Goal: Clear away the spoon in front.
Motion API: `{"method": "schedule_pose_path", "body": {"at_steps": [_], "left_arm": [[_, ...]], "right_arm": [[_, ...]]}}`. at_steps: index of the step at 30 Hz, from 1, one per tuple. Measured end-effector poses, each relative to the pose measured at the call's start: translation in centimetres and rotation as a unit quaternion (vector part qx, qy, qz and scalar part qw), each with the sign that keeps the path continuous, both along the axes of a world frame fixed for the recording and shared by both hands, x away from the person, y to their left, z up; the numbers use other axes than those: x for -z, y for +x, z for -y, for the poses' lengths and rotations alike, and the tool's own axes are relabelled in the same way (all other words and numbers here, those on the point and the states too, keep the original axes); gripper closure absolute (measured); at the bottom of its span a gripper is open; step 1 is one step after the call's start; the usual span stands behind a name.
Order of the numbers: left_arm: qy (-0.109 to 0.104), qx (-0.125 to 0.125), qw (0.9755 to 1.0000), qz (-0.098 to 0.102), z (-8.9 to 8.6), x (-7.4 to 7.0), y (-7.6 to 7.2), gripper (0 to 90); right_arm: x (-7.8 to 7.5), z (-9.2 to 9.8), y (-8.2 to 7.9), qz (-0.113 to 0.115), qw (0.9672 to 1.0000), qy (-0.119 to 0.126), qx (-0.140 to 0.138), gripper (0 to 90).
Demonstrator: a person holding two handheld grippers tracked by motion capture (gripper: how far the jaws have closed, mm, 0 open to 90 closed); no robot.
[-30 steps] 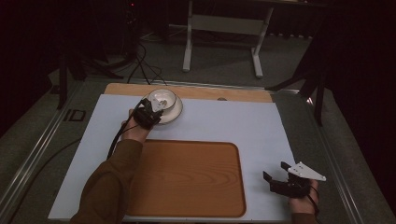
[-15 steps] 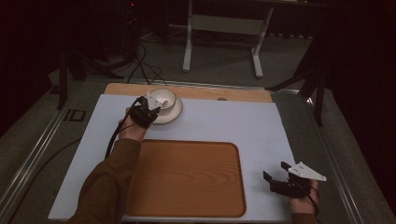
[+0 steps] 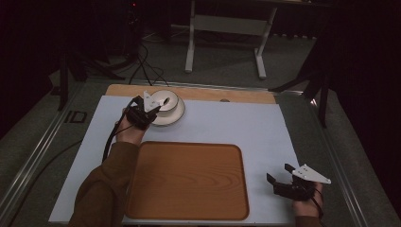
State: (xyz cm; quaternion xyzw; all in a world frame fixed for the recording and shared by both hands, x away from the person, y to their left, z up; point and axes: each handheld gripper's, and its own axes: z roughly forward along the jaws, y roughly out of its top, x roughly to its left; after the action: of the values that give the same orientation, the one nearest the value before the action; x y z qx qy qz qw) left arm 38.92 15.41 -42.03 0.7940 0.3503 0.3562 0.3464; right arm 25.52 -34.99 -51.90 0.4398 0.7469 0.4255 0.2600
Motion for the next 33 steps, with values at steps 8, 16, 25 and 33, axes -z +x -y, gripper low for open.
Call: {"method": "schedule_pose_path", "body": {"at_steps": [8,16,25,33], "left_arm": [[-0.002,0.008,0.9999,0.008,0.0,-0.8,-1.2,88.7],[-0.005,0.030,0.9994,0.019,0.5,-1.8,-2.9,88.7],[0.015,0.039,0.9987,0.029,0.5,-2.7,-4.7,88.7],[0.007,0.053,0.9983,0.024,0.3,-3.4,-6.5,88.6]], "right_arm": [[-0.1,0.0,-0.1,0.003,1.0000,0.000,0.001,14.9],[-0.1,0.0,-0.1,0.006,1.0000,0.001,0.001,14.9],[-0.2,0.0,-0.2,0.009,1.0000,0.001,0.000,14.9],[-0.2,0.0,-0.2,0.010,0.9999,-0.001,0.000,14.9]]}}
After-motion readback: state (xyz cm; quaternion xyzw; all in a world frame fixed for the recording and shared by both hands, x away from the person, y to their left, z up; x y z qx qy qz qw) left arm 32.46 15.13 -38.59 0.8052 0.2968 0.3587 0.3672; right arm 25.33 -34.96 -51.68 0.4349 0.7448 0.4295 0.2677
